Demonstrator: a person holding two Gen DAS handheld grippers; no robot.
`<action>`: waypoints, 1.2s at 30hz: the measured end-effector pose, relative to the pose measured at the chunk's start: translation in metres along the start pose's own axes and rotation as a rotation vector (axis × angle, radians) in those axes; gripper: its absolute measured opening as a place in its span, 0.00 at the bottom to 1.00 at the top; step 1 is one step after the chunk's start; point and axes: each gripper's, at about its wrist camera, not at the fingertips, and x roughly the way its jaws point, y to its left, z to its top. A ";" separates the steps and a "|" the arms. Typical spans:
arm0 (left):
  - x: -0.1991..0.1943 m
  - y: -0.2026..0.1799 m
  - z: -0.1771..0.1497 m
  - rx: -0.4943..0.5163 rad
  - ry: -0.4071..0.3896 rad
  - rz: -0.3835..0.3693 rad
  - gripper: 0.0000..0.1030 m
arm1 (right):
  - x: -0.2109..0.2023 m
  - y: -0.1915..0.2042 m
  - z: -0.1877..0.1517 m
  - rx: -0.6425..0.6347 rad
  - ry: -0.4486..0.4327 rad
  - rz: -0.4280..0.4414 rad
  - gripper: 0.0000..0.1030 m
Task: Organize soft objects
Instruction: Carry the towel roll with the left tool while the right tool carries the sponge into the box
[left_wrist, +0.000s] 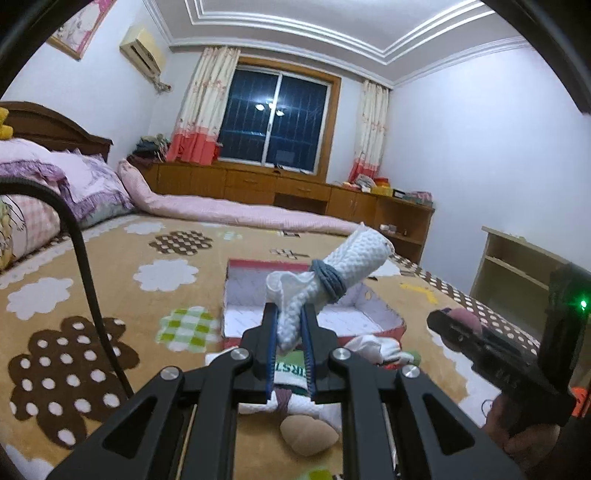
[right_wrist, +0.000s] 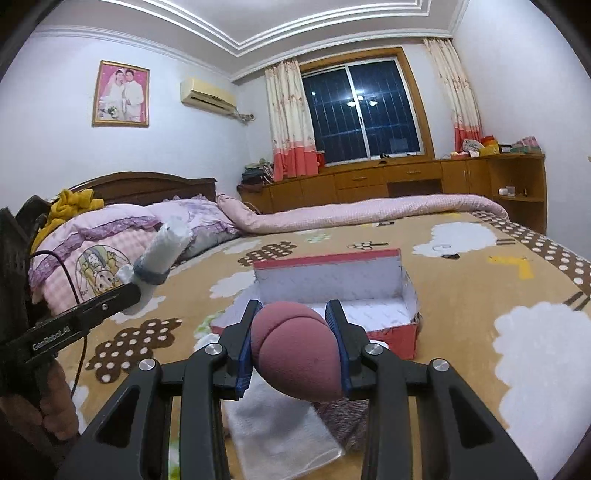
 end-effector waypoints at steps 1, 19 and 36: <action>0.004 0.003 -0.002 -0.013 0.022 -0.006 0.12 | 0.003 -0.003 0.000 0.002 0.003 -0.003 0.35; 0.070 0.005 0.006 0.076 0.097 -0.002 0.13 | 0.057 -0.028 0.016 -0.091 0.040 -0.018 0.36; 0.186 0.013 -0.007 0.213 0.277 0.020 0.13 | 0.162 -0.061 0.012 -0.168 0.221 -0.027 0.39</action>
